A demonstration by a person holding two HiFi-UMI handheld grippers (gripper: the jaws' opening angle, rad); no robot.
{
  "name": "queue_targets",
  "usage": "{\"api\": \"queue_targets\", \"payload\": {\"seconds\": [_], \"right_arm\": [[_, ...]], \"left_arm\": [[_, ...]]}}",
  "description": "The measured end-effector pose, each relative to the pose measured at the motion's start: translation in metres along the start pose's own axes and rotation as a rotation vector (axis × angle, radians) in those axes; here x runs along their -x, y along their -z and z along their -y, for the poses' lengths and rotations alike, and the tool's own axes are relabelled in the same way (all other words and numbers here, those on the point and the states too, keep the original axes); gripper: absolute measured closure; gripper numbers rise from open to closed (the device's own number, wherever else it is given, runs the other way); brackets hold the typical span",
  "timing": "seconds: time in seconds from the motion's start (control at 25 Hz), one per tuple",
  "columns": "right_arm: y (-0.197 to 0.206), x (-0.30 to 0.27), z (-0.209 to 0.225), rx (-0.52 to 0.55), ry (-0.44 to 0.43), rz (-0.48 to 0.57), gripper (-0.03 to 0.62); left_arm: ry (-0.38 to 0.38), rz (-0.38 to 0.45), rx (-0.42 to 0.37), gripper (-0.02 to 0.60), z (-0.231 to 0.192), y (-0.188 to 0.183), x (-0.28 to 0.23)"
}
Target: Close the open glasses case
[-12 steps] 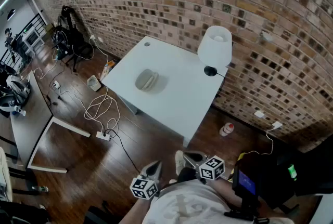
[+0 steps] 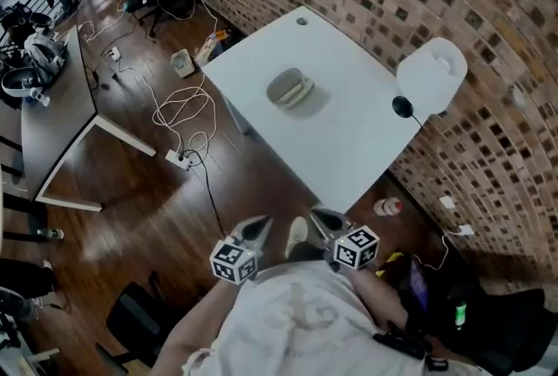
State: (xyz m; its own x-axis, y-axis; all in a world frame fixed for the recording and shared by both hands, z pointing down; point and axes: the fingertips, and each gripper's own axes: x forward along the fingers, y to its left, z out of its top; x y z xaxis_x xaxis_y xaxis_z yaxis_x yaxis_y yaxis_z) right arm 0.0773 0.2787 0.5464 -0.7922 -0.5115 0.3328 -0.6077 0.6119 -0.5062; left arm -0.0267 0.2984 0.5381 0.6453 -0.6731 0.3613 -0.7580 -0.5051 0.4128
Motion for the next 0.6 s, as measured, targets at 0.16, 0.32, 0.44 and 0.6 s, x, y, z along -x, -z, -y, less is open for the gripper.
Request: {"api": "queue_targets", "payload": {"seconds": [0.16,0.32,0.44,0.6], "right_arm": [[-0.035,-0.034,0.007,0.037,-0.081,-0.029,0.586],[-0.063,-0.058,0.019,0.042,-0.108,-0.038,0.586],[-0.073,-0.067,0.027,0.054,-0.131,-0.036,0.586],[-0.087,-0.075,0.049,0.037,-0.138,-0.011,0.586]], "left_arm": [[-0.073,0.042,0.030,0.577,-0.032,-0.029,-0.010],[-0.103,0.057,0.045,0.577,-0.049,-0.047,-0.021],[-0.114,0.055,0.052,0.577,-0.055,-0.058,-0.028],[-0.132,0.047,0.049,0.577,-0.061,-0.074,-0.042]]}}
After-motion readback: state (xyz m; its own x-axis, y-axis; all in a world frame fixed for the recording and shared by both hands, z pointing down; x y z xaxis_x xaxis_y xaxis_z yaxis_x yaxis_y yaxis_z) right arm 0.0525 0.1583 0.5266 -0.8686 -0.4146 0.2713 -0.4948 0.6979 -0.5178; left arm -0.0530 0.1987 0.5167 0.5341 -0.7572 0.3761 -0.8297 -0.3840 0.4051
